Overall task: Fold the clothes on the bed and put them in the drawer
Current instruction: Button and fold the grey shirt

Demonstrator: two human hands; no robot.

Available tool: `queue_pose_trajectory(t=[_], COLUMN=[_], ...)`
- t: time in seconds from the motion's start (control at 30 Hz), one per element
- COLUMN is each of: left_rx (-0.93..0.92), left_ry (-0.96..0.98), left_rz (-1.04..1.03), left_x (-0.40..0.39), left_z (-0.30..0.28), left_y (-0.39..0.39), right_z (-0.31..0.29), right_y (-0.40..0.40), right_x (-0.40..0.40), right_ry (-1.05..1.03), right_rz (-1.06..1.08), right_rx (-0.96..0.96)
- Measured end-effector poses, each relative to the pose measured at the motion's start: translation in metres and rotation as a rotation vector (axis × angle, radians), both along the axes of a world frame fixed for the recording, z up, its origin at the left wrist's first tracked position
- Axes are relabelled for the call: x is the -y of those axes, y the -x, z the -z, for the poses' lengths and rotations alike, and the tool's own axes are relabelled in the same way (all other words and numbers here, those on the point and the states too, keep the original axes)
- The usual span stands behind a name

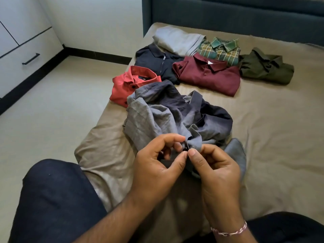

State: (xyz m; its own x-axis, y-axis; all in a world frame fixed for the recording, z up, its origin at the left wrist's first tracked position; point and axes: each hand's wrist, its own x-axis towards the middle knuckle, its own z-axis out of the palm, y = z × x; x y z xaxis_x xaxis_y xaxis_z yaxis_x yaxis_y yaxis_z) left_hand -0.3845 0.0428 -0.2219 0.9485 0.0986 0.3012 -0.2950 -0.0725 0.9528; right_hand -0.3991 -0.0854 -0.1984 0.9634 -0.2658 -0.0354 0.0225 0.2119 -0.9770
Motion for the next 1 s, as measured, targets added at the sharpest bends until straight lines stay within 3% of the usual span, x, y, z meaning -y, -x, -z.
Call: queue_pose_trajectory(t=[0.4, 1.0], left_rx=[-0.033, -0.008], left_ry=[0.147, 0.044], left_rz=[0.013, -0.08], left_x=[0.001, 0.002], left_z=[-0.003, 0.0], left_y=[0.0, 0.002], right_z=[0.009, 0.019], right_y=[0.0, 0.001], right_x=[-0.006, -0.007], right_ry=[0.212, 0.245], right_rz=[0.097, 0.147], right_rx=[0.102, 0.124])
